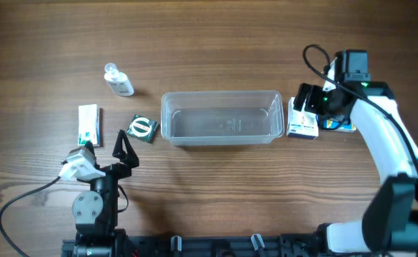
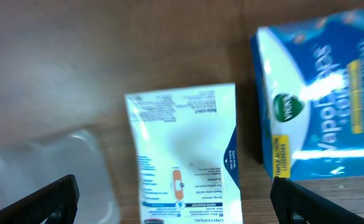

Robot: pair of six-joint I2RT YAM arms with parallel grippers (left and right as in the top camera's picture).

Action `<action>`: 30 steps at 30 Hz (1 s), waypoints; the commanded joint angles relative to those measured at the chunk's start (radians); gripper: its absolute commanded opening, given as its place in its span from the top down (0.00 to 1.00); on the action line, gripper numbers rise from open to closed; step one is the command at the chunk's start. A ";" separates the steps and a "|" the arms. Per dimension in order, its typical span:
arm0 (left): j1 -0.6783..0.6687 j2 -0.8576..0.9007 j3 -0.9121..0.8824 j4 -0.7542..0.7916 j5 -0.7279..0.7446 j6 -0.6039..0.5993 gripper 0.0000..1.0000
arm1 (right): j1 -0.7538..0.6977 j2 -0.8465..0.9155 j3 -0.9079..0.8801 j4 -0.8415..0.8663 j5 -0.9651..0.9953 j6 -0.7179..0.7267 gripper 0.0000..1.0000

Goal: Pack container
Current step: 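Reach the right gripper to the white bandage box and grasp it, then carry the white box with the right gripper over the container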

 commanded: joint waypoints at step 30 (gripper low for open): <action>0.005 -0.001 -0.002 -0.002 0.004 0.008 0.00 | 0.003 0.102 0.138 -0.153 0.031 0.000 0.26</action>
